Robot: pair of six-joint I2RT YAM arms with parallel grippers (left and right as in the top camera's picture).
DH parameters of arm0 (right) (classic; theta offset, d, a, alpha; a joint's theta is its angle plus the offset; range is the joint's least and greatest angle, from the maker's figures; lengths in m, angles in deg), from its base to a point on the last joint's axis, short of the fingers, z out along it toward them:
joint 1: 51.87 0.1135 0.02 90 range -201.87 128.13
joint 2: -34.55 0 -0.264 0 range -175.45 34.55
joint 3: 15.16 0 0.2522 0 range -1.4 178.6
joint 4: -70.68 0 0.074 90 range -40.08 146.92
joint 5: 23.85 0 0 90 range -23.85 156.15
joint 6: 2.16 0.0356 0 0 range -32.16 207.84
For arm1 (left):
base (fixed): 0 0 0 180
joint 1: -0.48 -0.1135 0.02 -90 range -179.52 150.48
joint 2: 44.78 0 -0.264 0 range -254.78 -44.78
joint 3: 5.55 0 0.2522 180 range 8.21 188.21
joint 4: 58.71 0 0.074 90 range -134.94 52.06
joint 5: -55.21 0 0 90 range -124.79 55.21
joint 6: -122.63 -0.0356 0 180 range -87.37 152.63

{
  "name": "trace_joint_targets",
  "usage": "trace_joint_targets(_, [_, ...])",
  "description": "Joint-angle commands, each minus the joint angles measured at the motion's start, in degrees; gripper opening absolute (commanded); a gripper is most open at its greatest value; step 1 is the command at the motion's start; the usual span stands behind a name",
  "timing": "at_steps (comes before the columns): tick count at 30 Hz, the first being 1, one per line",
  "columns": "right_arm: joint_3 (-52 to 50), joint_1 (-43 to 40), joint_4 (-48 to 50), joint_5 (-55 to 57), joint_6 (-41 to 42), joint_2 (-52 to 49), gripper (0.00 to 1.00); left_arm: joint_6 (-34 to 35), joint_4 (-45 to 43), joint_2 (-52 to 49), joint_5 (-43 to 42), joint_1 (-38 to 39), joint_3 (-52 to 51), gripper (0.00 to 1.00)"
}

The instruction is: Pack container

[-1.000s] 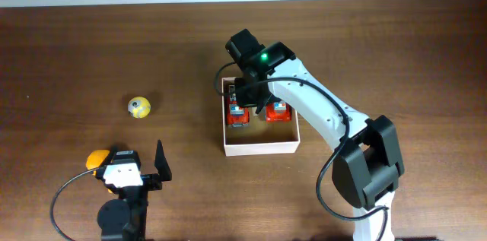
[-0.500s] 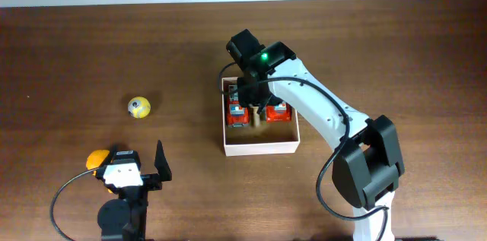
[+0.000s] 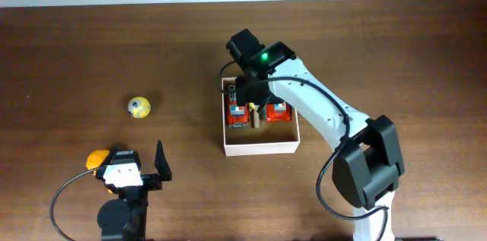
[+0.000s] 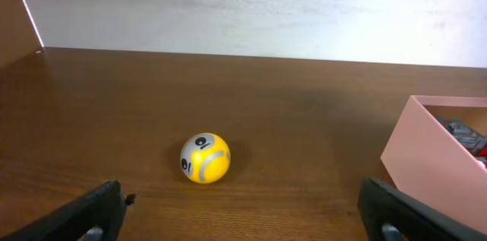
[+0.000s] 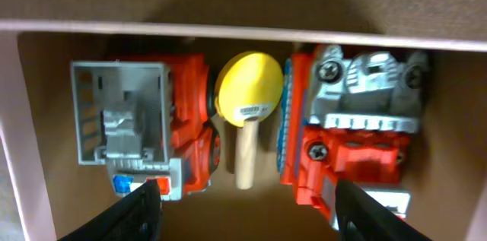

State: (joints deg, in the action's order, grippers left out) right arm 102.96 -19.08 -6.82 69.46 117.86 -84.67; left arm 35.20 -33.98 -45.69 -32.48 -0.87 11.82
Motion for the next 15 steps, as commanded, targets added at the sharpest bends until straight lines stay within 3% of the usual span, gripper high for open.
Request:
trace_joint_targets(1, [4.7,-2.3,-1.0,1.9,0.2,0.3,0.68,-1.1,-0.2,0.3,-0.7,0.2,-0.5,0.99])
trace_joint_targets(10, [18.7,-11.8,-11.9,6.0,-2.6,0.8,0.7,-1.1,-0.2,0.3,-0.7,0.2,-0.5,0.99])
trace_joint_targets(15, [20.0,-19.6,-16.4,6.9,-4.3,0.8,0.78,-1.1,-0.2,0.3,-0.7,0.2,-0.5,0.99])
